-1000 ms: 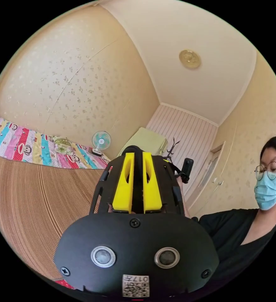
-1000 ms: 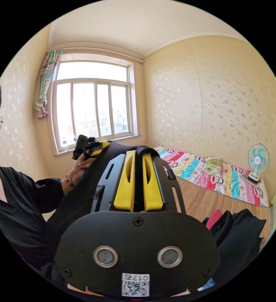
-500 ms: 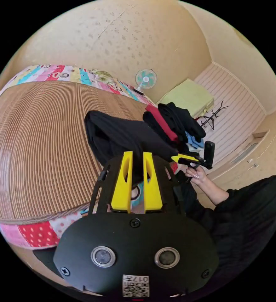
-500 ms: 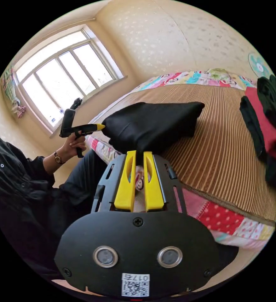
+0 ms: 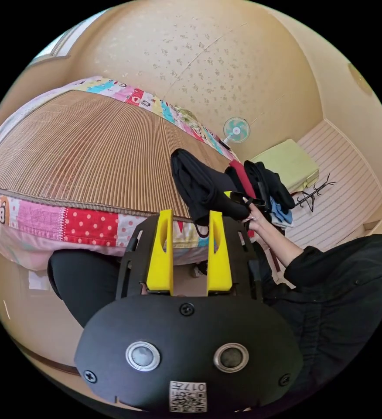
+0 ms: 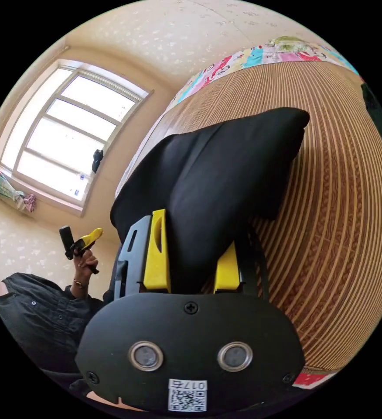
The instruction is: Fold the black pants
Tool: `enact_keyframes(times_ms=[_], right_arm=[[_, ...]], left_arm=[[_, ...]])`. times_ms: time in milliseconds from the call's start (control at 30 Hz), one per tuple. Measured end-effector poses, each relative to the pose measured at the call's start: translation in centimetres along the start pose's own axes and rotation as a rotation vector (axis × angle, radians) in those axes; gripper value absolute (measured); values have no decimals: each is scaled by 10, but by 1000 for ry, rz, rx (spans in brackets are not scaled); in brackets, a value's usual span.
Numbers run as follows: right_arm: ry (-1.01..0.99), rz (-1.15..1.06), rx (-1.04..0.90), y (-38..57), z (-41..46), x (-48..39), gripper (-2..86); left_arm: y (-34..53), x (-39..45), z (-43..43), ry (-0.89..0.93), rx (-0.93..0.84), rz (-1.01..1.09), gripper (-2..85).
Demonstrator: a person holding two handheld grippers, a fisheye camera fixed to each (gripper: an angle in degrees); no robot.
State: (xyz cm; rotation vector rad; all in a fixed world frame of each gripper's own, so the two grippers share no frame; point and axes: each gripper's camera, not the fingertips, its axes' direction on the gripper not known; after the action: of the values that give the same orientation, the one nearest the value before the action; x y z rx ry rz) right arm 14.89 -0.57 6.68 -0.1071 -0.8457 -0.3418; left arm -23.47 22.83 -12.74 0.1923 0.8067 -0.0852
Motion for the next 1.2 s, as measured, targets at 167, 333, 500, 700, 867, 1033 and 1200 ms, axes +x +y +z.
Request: enact_keyframes(times_ms=[167, 333, 500, 700, 867, 1033, 1200], right_arm=[[-5, -104, -49, -94, 109, -94, 132], [-44, -229, -163, -188, 244, -211, 126], [-248, -201, -312, -228, 342, -294, 128], [-466, -565, -281, -132, 288, -307, 81], [-110, -550, -208, 16, 143, -165, 24], [209, -188, 127, 117, -73, -68, 26], [802, 128, 471, 175, -254, -53, 106]], left_arm=[[43, 1, -52, -16, 134, -85, 115], [55, 4, -74, -69, 137, -103, 113], [51, 18, -79, -98, 186, -143, 114], [59, 17, -41, -118, 53, -137, 117], [39, 20, 20, -3, -145, -15, 120], [-1, 62, 83, 108, -264, 262, 123], [-41, 112, 138, 228, -268, 403, 123]])
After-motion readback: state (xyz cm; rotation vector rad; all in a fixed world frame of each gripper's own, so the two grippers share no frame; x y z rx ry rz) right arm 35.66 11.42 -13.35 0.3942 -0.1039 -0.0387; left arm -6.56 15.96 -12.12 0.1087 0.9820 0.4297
